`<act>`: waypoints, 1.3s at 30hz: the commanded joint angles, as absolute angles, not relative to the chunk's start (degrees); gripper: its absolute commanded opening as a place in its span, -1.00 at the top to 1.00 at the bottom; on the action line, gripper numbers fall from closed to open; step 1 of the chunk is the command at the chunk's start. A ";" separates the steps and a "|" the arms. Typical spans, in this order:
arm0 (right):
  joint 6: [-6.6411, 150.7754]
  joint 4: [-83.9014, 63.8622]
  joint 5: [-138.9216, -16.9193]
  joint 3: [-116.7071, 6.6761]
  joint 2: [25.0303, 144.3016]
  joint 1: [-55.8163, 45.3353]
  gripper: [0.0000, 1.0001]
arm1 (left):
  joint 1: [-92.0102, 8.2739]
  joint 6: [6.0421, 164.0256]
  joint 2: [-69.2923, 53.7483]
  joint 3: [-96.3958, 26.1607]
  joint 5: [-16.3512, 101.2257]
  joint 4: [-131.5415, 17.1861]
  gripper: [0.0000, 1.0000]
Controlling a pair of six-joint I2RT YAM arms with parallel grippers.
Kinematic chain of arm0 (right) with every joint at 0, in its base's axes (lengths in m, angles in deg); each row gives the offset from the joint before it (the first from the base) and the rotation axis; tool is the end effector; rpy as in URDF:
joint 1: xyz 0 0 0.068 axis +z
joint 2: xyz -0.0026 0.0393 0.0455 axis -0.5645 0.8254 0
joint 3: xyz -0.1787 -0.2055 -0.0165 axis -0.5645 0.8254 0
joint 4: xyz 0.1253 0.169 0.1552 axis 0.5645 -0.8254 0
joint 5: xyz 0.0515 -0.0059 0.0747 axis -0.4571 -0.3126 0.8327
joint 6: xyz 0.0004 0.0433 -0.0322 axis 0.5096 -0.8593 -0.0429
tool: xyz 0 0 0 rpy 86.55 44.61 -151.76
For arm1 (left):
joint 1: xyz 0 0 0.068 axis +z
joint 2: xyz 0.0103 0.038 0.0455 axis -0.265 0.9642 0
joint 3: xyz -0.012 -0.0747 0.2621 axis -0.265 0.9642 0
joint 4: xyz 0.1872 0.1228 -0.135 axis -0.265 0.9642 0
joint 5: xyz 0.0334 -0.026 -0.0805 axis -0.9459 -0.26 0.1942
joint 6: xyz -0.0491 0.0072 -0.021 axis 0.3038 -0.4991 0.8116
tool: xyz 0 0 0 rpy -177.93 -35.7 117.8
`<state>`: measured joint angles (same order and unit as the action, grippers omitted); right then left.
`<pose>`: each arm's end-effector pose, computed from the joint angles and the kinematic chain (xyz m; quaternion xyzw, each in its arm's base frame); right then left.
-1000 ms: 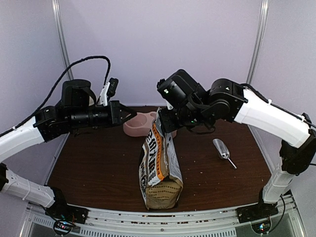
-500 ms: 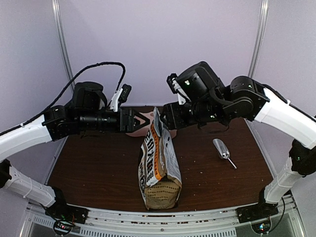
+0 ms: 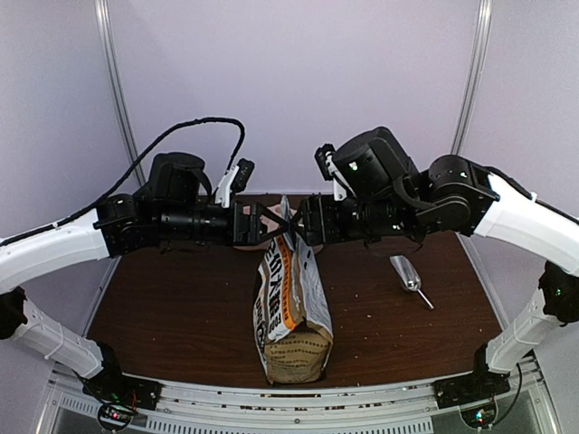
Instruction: Serve the pet food
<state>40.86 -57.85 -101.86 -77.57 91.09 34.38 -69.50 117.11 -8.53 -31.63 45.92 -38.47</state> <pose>0.1267 0.2980 0.4155 -0.1752 0.8735 0.2740 0.3622 0.1701 -0.2478 0.3605 0.1321 0.8188 -0.4721 0.2989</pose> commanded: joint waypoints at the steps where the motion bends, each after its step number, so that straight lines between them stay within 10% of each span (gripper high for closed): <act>1: 39.11 -56.25 -102.71 -76.91 90.48 34.61 -0.42 | -69.77 117.62 -7.42 -32.45 46.47 -42.42 -0.53; 9: 38.73 -55.96 -102.73 -76.32 90.58 34.63 -0.47 | -69.77 117.69 -6.22 -32.47 46.54 -41.67 -0.39; 23: 37.92 -58.12 -102.19 -79.44 94.23 35.54 -0.48 | -69.77 118.50 -7.07 -30.90 48.50 -44.73 0.63; 39: 36.30 -63.36 -108.07 -81.12 96.64 36.62 -0.45 | -69.77 118.77 -5.85 -31.36 49.71 -45.88 0.79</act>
